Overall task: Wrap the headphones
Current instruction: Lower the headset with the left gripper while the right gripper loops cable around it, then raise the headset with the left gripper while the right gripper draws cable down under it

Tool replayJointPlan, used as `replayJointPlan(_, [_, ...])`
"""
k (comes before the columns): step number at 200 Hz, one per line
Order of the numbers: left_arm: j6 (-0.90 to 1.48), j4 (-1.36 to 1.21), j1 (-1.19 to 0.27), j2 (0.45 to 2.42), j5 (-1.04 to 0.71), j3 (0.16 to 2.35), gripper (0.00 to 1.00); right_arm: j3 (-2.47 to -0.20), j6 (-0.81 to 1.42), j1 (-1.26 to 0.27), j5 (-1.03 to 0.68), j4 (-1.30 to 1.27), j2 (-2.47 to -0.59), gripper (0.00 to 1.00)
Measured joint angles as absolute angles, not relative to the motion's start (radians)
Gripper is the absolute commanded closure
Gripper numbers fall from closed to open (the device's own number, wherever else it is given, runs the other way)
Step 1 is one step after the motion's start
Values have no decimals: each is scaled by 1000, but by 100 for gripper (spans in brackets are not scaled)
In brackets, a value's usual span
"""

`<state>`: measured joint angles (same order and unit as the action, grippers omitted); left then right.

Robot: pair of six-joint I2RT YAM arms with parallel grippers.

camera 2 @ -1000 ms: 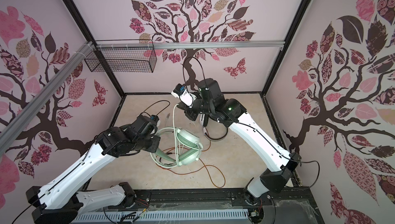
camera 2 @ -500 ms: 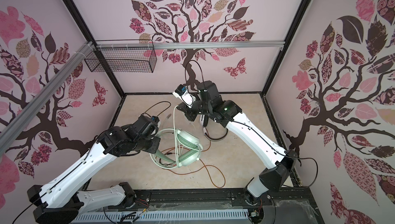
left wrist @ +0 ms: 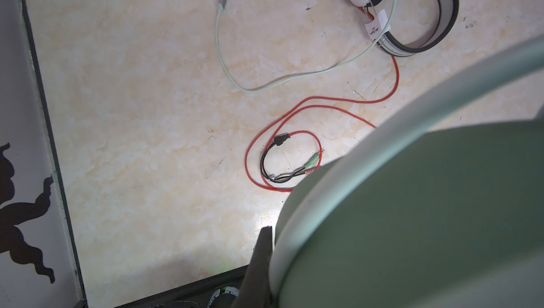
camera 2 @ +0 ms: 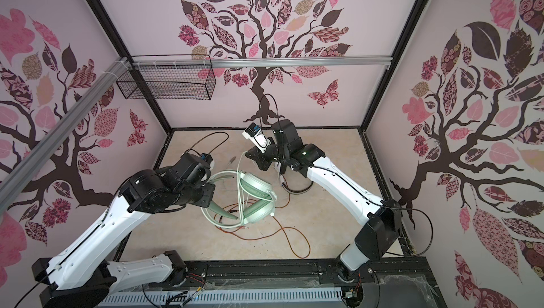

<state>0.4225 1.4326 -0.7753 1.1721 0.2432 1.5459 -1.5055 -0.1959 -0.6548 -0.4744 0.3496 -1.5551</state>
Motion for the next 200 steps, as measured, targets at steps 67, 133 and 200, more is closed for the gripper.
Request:
replayJointPlan(67, [448,1619,-780,1329,371,1882,100,-1285,-125,-645,-517,169,-1542,23])
replayJointPlan(133, [501,1688,-780,1438,455,2308,100,-1093,-104,-625,-513,106,-1400,8])
replayJointPlan(200, [513,1692,-780,1515,476,2429,100,-907,-22,-619,-570,-43,-1295,8])
